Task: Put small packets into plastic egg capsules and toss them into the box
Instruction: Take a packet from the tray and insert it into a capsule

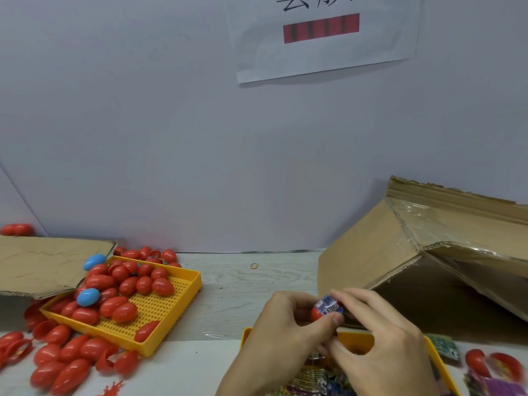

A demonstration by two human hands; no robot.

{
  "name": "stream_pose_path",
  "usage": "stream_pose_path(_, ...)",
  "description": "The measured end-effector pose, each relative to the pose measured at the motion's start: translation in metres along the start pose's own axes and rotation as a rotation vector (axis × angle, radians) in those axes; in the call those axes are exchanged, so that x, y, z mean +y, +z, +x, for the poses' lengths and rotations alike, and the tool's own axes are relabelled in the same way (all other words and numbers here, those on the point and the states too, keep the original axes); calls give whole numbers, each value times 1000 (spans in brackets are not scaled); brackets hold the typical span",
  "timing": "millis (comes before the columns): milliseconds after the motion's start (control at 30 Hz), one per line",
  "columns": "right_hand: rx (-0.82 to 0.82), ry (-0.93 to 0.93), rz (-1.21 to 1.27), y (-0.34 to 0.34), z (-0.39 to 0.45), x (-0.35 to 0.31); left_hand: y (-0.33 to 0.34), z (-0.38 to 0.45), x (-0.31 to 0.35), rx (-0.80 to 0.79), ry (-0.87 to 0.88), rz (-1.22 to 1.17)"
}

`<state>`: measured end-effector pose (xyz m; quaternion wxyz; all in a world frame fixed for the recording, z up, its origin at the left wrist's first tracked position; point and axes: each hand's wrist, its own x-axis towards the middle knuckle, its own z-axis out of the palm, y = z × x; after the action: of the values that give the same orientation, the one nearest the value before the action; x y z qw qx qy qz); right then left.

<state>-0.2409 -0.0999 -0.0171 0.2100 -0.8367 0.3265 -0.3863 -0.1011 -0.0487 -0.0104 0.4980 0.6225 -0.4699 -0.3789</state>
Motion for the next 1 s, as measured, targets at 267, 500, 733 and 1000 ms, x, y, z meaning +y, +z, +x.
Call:
stream_pose_path(267,69,-47,33,0,-1,0,8,0,7,37,50,-59)
stream_pose_path(500,45,-95,-6,2,-1,3,4,0,4,13,7,15)
stream_pose_path(733,40,-85,10,1,-1,3,0,-1,5,-28,9,0)
stream_pose_path(1000,42,-32,34,-2,0,4,3,0,7,56,30,-75)
